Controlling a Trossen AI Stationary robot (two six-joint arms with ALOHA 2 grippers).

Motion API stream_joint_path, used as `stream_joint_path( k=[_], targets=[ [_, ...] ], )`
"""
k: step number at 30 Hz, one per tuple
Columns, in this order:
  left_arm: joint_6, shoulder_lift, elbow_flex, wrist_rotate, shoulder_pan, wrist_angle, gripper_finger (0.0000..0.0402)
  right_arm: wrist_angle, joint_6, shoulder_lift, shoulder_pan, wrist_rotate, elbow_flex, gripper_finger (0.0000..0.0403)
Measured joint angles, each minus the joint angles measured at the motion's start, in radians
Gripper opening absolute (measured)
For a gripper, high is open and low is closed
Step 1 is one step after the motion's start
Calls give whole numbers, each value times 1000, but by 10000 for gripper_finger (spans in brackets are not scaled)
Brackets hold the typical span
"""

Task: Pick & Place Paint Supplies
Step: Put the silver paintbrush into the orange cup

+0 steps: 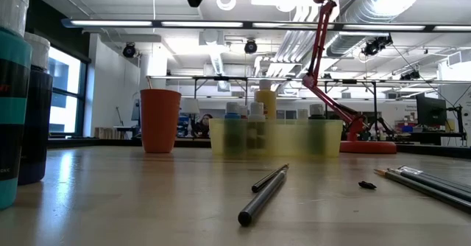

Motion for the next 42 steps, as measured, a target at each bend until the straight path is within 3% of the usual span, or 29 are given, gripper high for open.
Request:
stream_joint_path(
  k=[7, 16, 21, 24, 32, 42],
  targets=[
    [19, -1, 1, 1, 0, 6, 10, -8, -4, -11, -2, -62, 0, 10],
    [122, -56, 1, -6, 14, -45, 10, -169, 84, -87, 1, -117, 1, 105],
    [178, -154, 0, -14, 79, -140, 10, -275, 88, -156, 11, -139, 1, 135],
    [221, -221, 1, -29, 118, -216, 10, -310, 88, -188, 28, -139, 1, 139],
    [338, -356, -4, -245, 195, -427, 10, -430, 154, -246, 78, -128, 1, 137],
    [317, -396, -204, -239, 352, -315, 10, -488, 166, -241, 133, -5, 1, 120]
  ],
)
